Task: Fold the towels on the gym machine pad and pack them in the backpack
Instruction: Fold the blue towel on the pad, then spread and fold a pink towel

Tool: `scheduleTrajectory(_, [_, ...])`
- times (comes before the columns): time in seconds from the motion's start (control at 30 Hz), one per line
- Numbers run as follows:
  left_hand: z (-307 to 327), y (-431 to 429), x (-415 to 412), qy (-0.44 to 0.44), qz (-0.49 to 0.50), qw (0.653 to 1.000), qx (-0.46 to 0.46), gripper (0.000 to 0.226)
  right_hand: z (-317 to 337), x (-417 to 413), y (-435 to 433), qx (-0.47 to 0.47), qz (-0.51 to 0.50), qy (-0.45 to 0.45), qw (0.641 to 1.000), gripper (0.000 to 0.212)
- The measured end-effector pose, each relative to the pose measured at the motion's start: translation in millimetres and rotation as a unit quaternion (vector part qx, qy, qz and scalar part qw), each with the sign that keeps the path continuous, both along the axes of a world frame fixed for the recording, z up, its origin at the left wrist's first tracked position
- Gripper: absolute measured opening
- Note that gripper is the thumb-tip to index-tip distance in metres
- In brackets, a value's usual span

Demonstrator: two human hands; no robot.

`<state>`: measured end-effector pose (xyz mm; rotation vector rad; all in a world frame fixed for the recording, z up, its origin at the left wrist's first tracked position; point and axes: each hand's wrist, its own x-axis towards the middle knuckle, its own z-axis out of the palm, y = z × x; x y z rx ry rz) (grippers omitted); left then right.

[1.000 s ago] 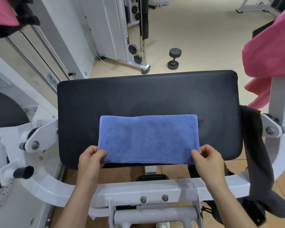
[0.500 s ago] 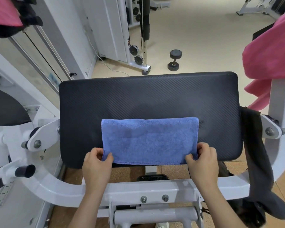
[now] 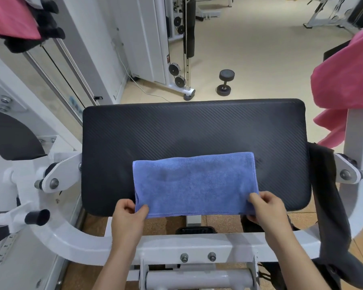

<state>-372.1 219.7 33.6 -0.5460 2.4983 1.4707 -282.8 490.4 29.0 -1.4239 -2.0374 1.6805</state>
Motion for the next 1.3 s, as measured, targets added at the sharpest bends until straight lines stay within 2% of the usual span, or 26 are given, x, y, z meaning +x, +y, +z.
scheduleTrajectory(0.03, [-0.1,-0.8,6.3,-0.001,0.011,0.999,0.034,0.024,5.2,0.5,1.1,-0.017,-0.015,0.019,1.0,0.013])
scheduleTrajectory(0.1, [-1.7,-1.5,20.7,0.007,0.007,0.997,0.079,0.031,18.6,-3.2,8.0,0.084,0.01,0.016,0.996,0.004])
scheduleTrajectory(0.13, [-3.7,-0.5,29.6,0.009,-0.007,0.996,0.093,0.032,29.5,-9.0,13.1,0.143,0.032,0.013,0.989,0.008])
scheduleTrajectory(0.23, [-16.4,12.1,62.1,-0.025,-0.066,0.99,0.122,0.034,68.6,-44.5,28.2,0.28,0.11,0.023,0.953,0.013])
scheduleTrajectory(0.3, [-27.5,27.0,81.3,-0.047,-0.112,0.984,0.131,0.045,92.4,-76.6,33.3,0.333,0.172,0.049,0.926,0.016])
scheduleTrajectory(0.43, [-33.5,67.6,94.9,-0.049,-0.179,0.972,0.141,0.046,129.7,-136.9,22.0,0.363,0.28,0.157,0.875,0.02])
scheduleTrajectory(0.53, [-25.5,90.7,91.5,-0.045,-0.316,0.942,0.107,0.047,141.2,-177.0,13.2,0.372,0.309,0.211,0.849,0.021])
scheduleTrajectory(0.57, [-23.3,93.8,87.3,-0.026,-0.351,0.933,0.079,0.044,140.3,-188.9,12.6,0.38,0.307,0.218,0.845,0.023])
scheduleTrajectory(0.63, [-18.3,93.1,73.1,0.086,-0.364,0.927,0.014,0.037,131.6,-208.5,15.1,0.401,0.306,0.201,0.84,0.032])
scheduleTrajectory(0.7, [-20.1,84.5,54.6,0.221,-0.308,0.923,-0.061,0.029,114.6,-217.0,19.7,0.416,0.315,0.131,0.843,0.045])
scheduleTrajectory(0.73, [-21.3,78.5,45.3,0.252,-0.262,0.927,-0.091,0.027,104.0,-214.3,21.6,0.411,0.315,0.097,0.85,0.049])
scheduleTrajectory(0.8, [-18.4,66.6,29.1,0.221,-0.186,0.952,-0.105,0.024,81.2,-192.5,22.3,0.389,0.294,0.061,0.871,0.047])
scheduleTrajectory(0.87, [-18.3,61.9,19.8,0.167,-0.151,0.97,-0.087,0.018,56.9,-150.8,16.0,0.366,0.253,0.044,0.895,0.043])
scheduleTrajectory(1.0, [-14.9,63.6,18.3,0.141,-0.129,0.979,-0.067,0.023,7.1,-53.2,-15.1,0.282,0.206,-0.02,0.937,0.033])
scheduleTrajectory(1.07, [-14.0,63.6,19.9,0.142,-0.151,0.976,-0.069,0.025,-9.8,-27.3,-29.5,0.25,0.205,-0.032,0.946,0.015])
scheduleTrajectory(1.17, [-18.6,60.0,22.6,0.147,-0.208,0.963,-0.083,0.025,-18.6,-18.6,-36.9,0.259,0.208,-0.021,0.943,0.028])
scheduleTrajectory(1.23, [-23.5,55.8,25.3,0.131,-0.24,0.959,-0.071,0.026,-13.9,-18.0,-35.9,0.25,0.205,-0.017,0.946,0.027])
scheduleTrajectory(1.3, [-26.8,51.2,27.8,0.104,-0.248,0.963,-0.033,0.026,-10.3,-11.0,-33.6,0.194,0.203,-0.001,0.96,0.021])
